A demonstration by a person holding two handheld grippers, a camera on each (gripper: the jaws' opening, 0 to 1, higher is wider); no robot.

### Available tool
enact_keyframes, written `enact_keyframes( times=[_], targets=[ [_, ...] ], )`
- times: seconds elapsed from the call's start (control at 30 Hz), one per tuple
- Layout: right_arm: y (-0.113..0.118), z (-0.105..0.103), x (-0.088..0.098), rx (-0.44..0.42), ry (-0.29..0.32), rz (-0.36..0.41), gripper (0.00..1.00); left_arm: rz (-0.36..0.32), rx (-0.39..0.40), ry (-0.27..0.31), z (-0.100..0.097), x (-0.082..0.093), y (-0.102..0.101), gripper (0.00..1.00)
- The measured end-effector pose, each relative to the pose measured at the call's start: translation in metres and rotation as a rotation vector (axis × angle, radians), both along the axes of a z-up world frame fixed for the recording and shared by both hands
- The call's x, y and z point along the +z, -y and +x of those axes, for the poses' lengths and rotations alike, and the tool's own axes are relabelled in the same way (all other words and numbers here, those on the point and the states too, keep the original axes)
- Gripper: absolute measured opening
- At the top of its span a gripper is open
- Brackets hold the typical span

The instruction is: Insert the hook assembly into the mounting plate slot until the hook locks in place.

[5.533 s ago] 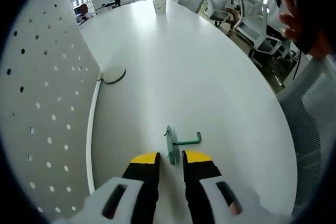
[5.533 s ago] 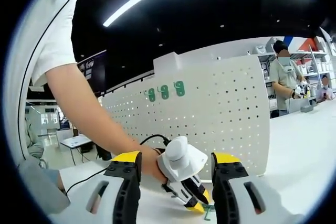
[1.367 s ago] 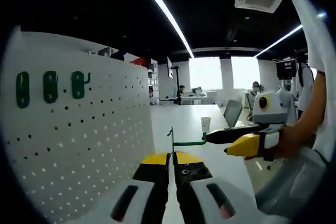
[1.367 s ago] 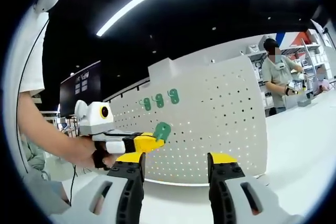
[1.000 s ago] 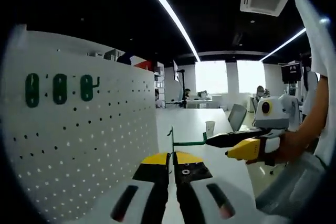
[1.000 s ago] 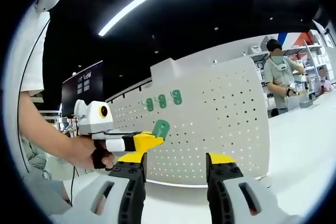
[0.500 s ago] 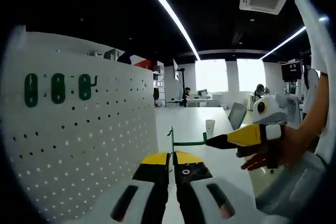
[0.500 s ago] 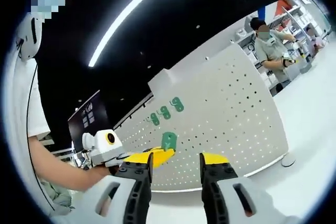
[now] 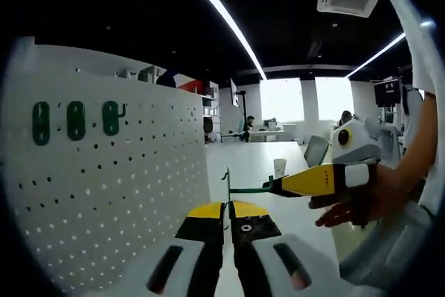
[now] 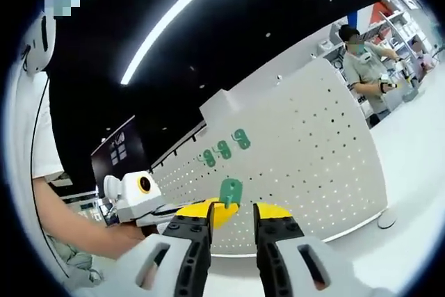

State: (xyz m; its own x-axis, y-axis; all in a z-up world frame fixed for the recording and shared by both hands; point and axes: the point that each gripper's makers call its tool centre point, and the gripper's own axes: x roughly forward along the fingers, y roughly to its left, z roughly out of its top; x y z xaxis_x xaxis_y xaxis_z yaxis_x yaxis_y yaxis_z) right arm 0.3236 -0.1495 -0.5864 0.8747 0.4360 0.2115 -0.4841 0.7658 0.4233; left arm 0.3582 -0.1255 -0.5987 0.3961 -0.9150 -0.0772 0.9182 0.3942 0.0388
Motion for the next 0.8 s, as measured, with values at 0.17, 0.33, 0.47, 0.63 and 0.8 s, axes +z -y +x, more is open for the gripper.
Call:
enact_keyframes(
  times=[0.17, 0.33, 0.47, 0.63, 0.8],
  targets=[
    [-0.005, 0.005, 0.006, 0.007, 0.012, 0.004, 0.17, -0.005, 0.004, 0.000, -0.001, 0.002, 0.000, 0.03],
    [-0.008, 0.010, 0.012, 0.005, 0.024, 0.011, 0.14, -0.007, 0.010, 0.001, -0.002, 0.003, 0.000, 0.03],
    [-0.011, 0.013, 0.013, 0.007, 0.025, 0.003, 0.11, -0.019, 0.009, -0.003, -0.004, 0.004, 0.002, 0.03],
    [-0.012, 0.015, 0.014, 0.005, 0.028, 0.001, 0.07, -0.015, 0.010, -0.003, -0.007, 0.003, 0.004, 0.03],
    [-0.012, 0.016, 0.013, 0.004, 0.025, -0.003, 0.05, -0.015, 0.016, -0.007, -0.008, 0.002, 0.004, 0.03]
  ],
)
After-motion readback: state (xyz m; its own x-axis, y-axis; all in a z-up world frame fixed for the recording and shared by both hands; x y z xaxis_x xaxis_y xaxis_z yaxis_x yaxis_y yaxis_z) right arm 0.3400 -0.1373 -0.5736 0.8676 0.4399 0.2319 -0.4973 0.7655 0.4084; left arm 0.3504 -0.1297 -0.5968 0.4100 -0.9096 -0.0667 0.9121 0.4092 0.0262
